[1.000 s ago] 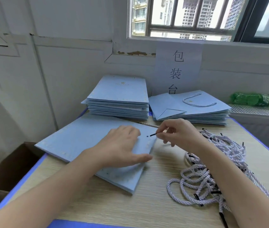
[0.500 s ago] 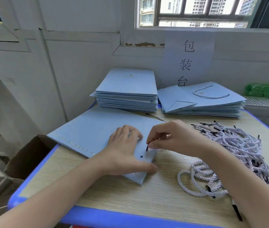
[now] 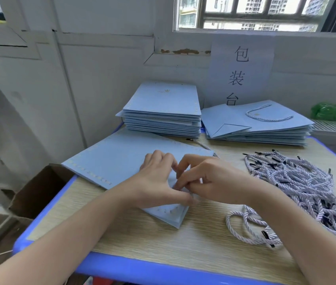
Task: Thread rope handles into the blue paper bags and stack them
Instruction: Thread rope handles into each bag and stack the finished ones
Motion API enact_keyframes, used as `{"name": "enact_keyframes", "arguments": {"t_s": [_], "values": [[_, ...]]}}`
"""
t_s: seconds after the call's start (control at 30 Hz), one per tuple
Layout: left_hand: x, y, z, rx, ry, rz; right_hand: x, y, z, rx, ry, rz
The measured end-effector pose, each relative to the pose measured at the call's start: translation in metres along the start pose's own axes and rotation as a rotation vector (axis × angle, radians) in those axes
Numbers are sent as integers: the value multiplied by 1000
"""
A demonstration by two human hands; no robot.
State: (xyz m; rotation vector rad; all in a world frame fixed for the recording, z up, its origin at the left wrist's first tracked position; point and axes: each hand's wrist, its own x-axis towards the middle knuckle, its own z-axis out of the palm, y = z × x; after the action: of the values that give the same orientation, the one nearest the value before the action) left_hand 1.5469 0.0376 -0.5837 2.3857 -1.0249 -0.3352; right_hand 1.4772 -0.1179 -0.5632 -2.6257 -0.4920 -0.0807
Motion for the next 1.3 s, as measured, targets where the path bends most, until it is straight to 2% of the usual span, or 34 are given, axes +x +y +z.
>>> {"name": "enact_keyframes", "arguments": {"t_s": [0.07,0.2,0.27,0.4,0.6,0.67,0.8,0.9,1.0,1.17,1.3], "values": [[-1,0,-6,-49,-15,-1,-3,-1,-8,33,46,16],[-3,-4,-18,-158,20,13,-8,3,-21,204,343,90],[-4,-7,-21,-178,57,24,-8,0,-21,227,295,146],[-4,-6,-24,-235,91,51,-3,-8,-5,214,35,215],[-2,-6,-19,-179,145,73,6,-6,6,372,35,334],[-2,-7,-17,-133,98,71,2,-2,-6,365,1,357],[-1,-9,-15,52,-27,71,-11,19,-36,285,73,456],[12,-5,-16,207,32,67,-15,33,-38,215,44,519],[34,-1,-16,261,91,78,-14,41,-34,120,26,544],[45,-8,-1,180,253,109,-12,55,-28,-119,213,527],[36,-11,3,129,203,143,-7,55,-21,-97,247,496]]}}
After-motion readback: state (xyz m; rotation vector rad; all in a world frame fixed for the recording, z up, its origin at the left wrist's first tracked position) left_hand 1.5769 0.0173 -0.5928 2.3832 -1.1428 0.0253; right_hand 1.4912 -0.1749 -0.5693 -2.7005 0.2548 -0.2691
